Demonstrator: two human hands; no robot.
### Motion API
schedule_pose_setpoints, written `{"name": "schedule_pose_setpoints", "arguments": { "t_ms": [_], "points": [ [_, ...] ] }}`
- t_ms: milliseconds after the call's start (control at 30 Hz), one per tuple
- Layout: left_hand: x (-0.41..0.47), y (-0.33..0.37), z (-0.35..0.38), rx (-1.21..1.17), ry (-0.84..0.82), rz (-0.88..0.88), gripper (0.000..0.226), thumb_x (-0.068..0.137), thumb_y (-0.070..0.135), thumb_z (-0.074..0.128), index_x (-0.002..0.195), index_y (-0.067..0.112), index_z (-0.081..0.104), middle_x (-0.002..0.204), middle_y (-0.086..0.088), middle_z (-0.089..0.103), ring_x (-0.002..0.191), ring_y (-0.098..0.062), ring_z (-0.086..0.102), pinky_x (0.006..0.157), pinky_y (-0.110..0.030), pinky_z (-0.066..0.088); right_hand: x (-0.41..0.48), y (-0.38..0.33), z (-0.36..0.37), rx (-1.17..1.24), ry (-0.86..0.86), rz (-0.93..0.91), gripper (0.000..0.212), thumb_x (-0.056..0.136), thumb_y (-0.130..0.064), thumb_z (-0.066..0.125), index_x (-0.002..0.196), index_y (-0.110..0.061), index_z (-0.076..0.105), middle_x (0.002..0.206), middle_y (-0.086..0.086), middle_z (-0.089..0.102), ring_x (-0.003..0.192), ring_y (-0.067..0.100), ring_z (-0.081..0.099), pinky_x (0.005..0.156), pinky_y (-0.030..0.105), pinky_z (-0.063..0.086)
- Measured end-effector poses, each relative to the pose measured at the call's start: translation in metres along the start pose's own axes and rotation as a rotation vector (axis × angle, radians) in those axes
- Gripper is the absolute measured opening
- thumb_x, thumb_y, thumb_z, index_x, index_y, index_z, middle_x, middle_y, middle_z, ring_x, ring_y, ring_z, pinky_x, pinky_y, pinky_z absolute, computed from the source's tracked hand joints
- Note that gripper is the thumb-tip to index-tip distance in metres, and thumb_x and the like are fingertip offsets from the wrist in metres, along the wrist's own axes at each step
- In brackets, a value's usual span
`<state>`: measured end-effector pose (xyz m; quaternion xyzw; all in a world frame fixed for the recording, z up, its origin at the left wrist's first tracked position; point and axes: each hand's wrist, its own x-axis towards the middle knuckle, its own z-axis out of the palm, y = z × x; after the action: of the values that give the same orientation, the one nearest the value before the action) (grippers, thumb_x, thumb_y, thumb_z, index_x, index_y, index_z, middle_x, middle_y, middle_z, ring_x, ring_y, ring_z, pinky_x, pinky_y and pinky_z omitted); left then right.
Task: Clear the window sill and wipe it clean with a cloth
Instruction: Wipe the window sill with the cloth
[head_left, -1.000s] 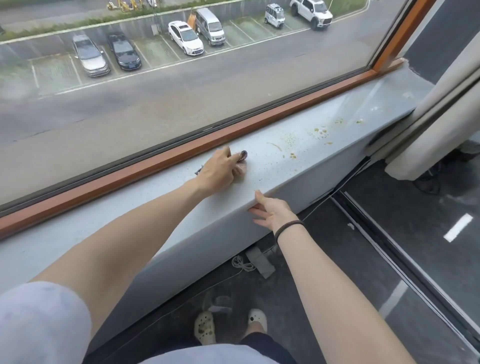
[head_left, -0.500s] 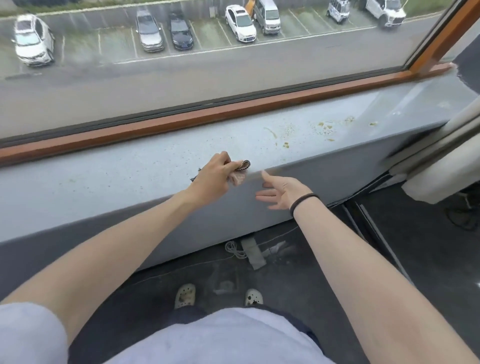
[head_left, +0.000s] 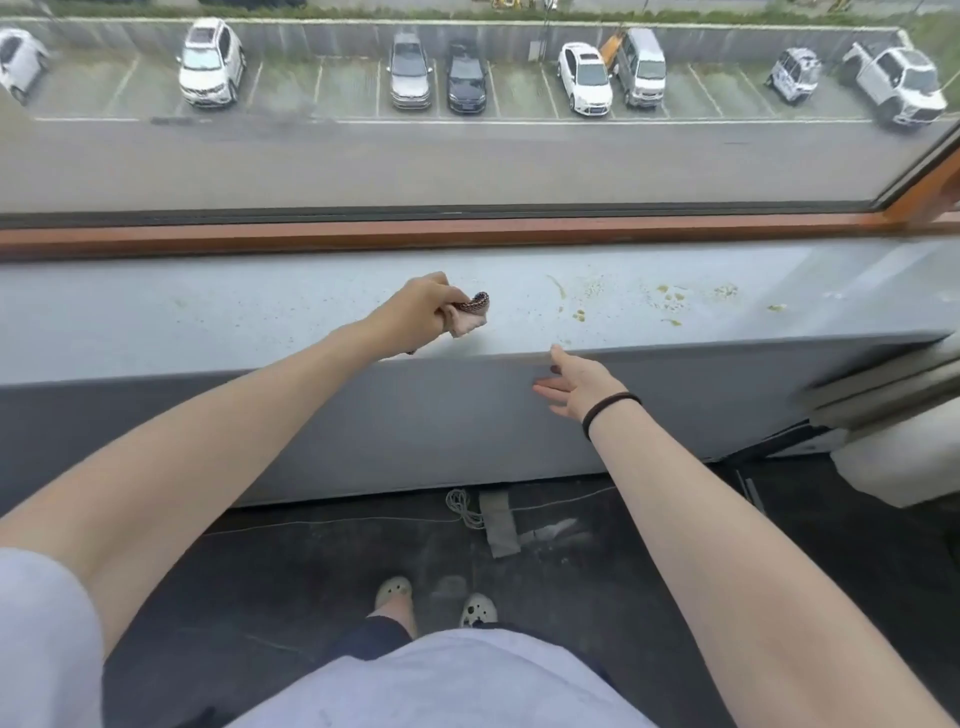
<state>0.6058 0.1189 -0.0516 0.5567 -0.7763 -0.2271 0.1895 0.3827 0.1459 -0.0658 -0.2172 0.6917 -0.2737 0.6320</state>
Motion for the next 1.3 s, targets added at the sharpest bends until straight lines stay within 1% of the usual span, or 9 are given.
{"name": "schedule_pose_setpoints", "arguments": {
  "t_ms": [233, 367, 500, 600, 733, 800, 867, 1133, 1300],
  "points": [
    [0.069, 0.002, 0.006, 0.051, 0.049, -0.039, 0.035, 0.086, -0.004, 0.039, 0.108, 0.008, 0.063, 0.089, 0.001, 0.051, 0.096, -0.023, 0.051, 0.088, -0.033, 0.043, 0.011, -0.005, 0.003, 0.060, 0.023, 0.026, 0.029, 0.097, -0.029, 0.049, 0.117, -0.008, 0.049, 0.122, 0.014, 0.062, 0.109, 0.023, 0.063, 0.109, 0.048, 0.032],
    [0.109, 0.009, 0.013, 0.151, 0.090, -0.011, 0.030, 0.085, 0.001, 0.051, 0.111, 0.009, 0.064, 0.102, -0.011, 0.055, 0.106, -0.027, 0.047, 0.076, -0.034, 0.042, 0.010, -0.011, 0.005, 0.073, 0.063, 0.061, 0.022, 0.098, -0.024, 0.050, 0.114, -0.011, 0.051, 0.123, 0.014, 0.062, 0.111, 0.024, 0.062, 0.106, 0.045, 0.035],
    [0.128, 0.010, 0.021, 0.305, 0.037, 0.039, 0.029, 0.086, 0.006, 0.052, 0.113, 0.003, 0.061, 0.110, -0.018, 0.050, 0.107, -0.032, 0.045, 0.079, -0.040, 0.041, 0.014, -0.010, 0.010, 0.088, 0.131, 0.051, 0.036, 0.096, -0.022, 0.053, 0.126, -0.001, 0.051, 0.121, 0.015, 0.062, 0.105, 0.025, 0.065, 0.055, 0.022, 0.044],
    [0.126, 0.001, 0.030, 0.345, 0.059, 0.145, 0.036, 0.086, 0.002, 0.047, 0.120, 0.001, 0.058, 0.112, -0.020, 0.051, 0.108, -0.034, 0.045, 0.081, -0.043, 0.042, 0.016, -0.007, 0.010, 0.090, 0.158, 0.044, 0.041, 0.095, -0.026, 0.055, 0.127, -0.001, 0.050, 0.122, 0.014, 0.062, 0.104, 0.024, 0.065, 0.045, 0.020, 0.036],
    [0.124, -0.004, 0.033, 0.301, 0.055, 0.155, 0.045, 0.085, -0.002, 0.042, 0.127, 0.006, 0.055, 0.111, -0.017, 0.051, 0.105, -0.034, 0.045, 0.080, -0.043, 0.046, 0.018, -0.006, 0.006, 0.099, 0.144, 0.050, 0.040, 0.093, -0.028, 0.058, 0.123, -0.002, 0.053, 0.118, 0.013, 0.065, 0.103, 0.023, 0.065, 0.058, 0.025, 0.043],
    [0.117, 0.000, 0.036, 0.307, 0.020, 0.172, 0.046, 0.086, -0.002, 0.038, 0.129, 0.008, 0.053, 0.109, -0.015, 0.051, 0.100, -0.031, 0.045, 0.079, -0.042, 0.045, 0.019, -0.004, 0.005, 0.098, 0.137, 0.065, 0.032, 0.093, -0.030, 0.057, 0.113, -0.006, 0.058, 0.116, 0.011, 0.066, 0.099, 0.021, 0.066, 0.089, 0.038, 0.047],
    [0.103, 0.007, 0.042, 0.296, -0.014, 0.195, 0.046, 0.087, 0.000, 0.037, 0.130, 0.009, 0.051, 0.109, -0.014, 0.050, 0.099, -0.029, 0.044, 0.072, -0.040, 0.045, 0.018, -0.003, 0.004, 0.110, 0.128, 0.082, 0.020, 0.093, -0.032, 0.058, 0.095, -0.012, 0.058, 0.114, 0.009, 0.067, 0.095, 0.020, 0.066, 0.106, 0.050, 0.034],
    [0.039, 0.029, 0.067, 0.244, -0.048, 0.184, 0.037, 0.092, 0.012, 0.045, 0.129, 0.012, 0.051, 0.114, -0.007, 0.048, 0.104, -0.025, 0.043, 0.058, -0.033, 0.041, 0.011, 0.000, 0.009, 0.134, 0.109, 0.037, 0.020, 0.095, -0.034, 0.054, 0.084, -0.016, 0.053, 0.112, 0.009, 0.068, 0.104, 0.021, 0.065, 0.105, 0.051, 0.032],
    [0.018, 0.031, 0.073, 0.201, -0.037, 0.206, 0.033, 0.092, 0.008, 0.044, 0.123, 0.012, 0.054, 0.108, -0.006, 0.048, 0.099, -0.022, 0.044, 0.057, -0.036, 0.045, 0.012, 0.005, 0.004, 0.164, 0.025, 0.030, 0.025, 0.094, -0.038, 0.053, 0.098, -0.015, 0.062, 0.109, 0.006, 0.069, 0.098, 0.017, 0.065, 0.101, 0.047, 0.029]
  ]
}}
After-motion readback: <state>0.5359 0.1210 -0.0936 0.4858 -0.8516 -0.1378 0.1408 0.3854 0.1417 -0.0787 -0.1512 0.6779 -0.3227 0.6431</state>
